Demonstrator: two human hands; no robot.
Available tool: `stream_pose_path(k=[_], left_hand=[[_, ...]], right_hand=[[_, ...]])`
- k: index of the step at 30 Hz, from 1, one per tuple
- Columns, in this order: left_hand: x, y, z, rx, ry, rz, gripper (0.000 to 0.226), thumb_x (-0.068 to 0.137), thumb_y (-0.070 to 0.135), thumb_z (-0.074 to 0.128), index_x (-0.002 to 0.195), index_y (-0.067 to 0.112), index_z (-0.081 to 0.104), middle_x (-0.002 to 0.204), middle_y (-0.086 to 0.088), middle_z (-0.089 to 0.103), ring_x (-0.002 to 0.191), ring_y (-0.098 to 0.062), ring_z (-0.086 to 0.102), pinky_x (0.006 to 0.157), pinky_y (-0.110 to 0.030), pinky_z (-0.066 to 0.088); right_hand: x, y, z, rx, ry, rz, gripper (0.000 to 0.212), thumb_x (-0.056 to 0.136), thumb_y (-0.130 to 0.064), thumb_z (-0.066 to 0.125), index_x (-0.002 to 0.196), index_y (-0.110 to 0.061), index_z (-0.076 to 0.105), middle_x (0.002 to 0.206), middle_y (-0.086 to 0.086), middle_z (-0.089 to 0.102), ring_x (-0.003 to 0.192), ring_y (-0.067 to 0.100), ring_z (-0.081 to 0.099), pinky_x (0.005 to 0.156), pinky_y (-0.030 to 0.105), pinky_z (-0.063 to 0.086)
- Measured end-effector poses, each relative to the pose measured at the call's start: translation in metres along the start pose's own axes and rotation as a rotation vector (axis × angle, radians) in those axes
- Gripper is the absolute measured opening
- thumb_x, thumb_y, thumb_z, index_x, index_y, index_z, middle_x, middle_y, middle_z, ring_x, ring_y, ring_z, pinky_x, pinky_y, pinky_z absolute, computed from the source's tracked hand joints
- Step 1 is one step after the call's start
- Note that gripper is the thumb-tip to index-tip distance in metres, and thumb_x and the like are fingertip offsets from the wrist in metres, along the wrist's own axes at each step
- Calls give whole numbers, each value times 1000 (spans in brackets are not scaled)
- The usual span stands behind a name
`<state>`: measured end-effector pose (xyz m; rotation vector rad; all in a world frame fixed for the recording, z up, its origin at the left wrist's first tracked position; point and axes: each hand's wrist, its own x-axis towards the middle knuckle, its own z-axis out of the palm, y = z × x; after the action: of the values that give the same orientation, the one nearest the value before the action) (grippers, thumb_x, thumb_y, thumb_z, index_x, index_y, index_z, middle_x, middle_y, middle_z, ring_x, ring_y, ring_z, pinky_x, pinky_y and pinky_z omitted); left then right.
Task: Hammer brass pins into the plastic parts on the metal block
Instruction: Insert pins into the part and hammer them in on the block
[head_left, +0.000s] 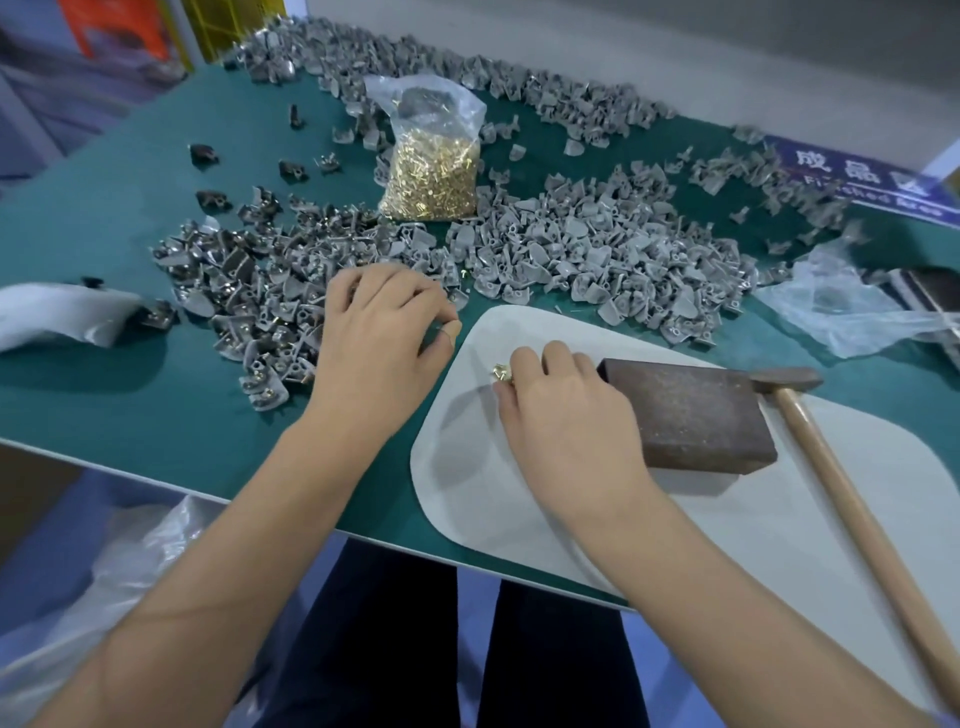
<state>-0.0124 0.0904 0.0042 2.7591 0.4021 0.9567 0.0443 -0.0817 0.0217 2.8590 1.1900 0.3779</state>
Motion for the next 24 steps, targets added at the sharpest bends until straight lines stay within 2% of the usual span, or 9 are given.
stream_pose_path(k=[4,7,10,13,16,19,21,24], left_hand=[[0,12,2,-85,40,119,6,91,22,67,92,17,71,99,5,69,109,-23,59,98,-37,34],[-2,17,3,-85,40,151,6,93,21,65,91,17,70,97,4,69,103,-24,61,91,-38,36],[-4,19,1,-71,94,113,7,94,20,64,93,17,70,98,4,70,96,-24,62,83,-39,38],[-5,20,-1,-91,114,102,6,94,18,64,94,15,70,99,2,69,94,-24,60,79,-39,40],[-6,24,0,-94,82,120,7,94,17,64,92,14,70,96,1,69,92,-27,61,78,-39,40],[-7,27,0,-139,37,160,7,94,15,65,93,12,71,97,-1,70,94,-28,63,82,-40,45],[-10,28,-4,-221,-5,166,6,94,11,67,97,9,72,100,-2,69,97,-25,63,87,-38,48],[-23,33,-13,-456,-97,8,13,98,12,62,108,14,69,105,13,63,96,-4,57,87,-18,44]], right_hand=[[-2,2,-3,48,-56,13,16,104,-29,46,115,-19,52,113,4,54,107,28,56,66,33,32],[-6,3,-10,87,-82,11,17,105,-28,46,117,-19,52,113,4,53,107,27,55,64,32,32],[-12,2,-20,131,-84,16,15,100,-22,58,114,-17,57,109,5,54,101,28,58,60,32,34],[-17,3,-24,222,13,9,10,92,-13,71,99,-9,65,95,12,59,86,35,61,54,35,42],[-19,3,-23,312,29,-27,10,97,-15,63,99,-6,65,96,13,60,91,36,59,63,44,50],[-18,9,-18,423,2,-37,12,99,-13,56,104,-6,65,101,11,59,99,32,56,79,44,49],[-16,18,-22,607,102,10,10,96,-10,59,101,-7,67,97,8,62,91,27,59,80,41,49],[-16,41,-31,878,338,174,12,94,-9,61,97,-16,71,86,-7,68,78,9,62,72,20,48]])
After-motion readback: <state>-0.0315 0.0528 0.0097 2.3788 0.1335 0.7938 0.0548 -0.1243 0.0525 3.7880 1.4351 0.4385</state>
